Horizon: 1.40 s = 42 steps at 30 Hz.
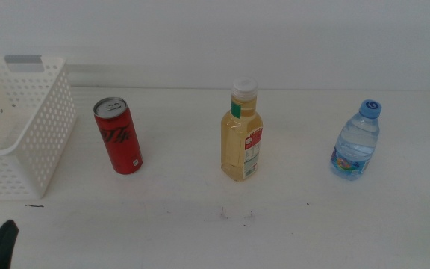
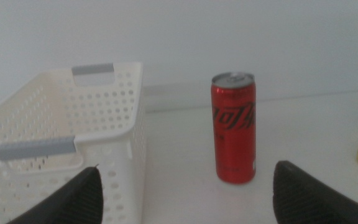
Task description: Use arms to grab the bottles and put them into the dustbin to the left of the table.
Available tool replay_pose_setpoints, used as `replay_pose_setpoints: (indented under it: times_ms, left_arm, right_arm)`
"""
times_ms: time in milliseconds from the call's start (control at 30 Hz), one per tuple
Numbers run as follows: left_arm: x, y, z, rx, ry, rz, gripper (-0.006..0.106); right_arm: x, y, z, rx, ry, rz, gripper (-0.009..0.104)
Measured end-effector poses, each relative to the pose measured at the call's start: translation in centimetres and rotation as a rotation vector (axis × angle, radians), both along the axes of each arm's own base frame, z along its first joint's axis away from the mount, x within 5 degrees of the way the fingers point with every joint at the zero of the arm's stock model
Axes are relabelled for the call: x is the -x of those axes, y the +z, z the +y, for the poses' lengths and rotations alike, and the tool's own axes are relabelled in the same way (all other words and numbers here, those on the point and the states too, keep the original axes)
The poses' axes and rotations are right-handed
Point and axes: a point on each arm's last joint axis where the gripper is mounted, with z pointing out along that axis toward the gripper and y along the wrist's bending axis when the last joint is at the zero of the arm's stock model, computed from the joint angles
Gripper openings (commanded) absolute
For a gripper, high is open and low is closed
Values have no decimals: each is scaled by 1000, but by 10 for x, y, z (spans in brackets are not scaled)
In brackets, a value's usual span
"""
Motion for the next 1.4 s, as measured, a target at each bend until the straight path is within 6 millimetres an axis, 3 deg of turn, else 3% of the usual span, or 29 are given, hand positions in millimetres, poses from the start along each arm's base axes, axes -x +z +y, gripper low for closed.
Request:
replay_pose_setpoints:
  times_ms: [233, 467, 700, 933, 1400]
  left_arm:
    - [-23, 7, -11, -4, -106, -9, 94]
    - [-64, -9, -36, -14, -228, 86, 94]
    - [-95, -31, -44, -10, -193, 62, 94]
    - [-104, -46, -43, -16, -146, 96, 94]
    - [-103, -45, -48, -31, -204, 85, 94]
  right_arm:
    - [0, 0, 0, 0, 0, 2, 84]
    - [0, 0, 0, 0, 0, 2, 84]
    - [0, 0, 0, 0, 0, 2, 84]
    - [0, 0, 0, 0, 0, 2, 84]
    - [0, 0, 0, 0, 0, 2, 84]
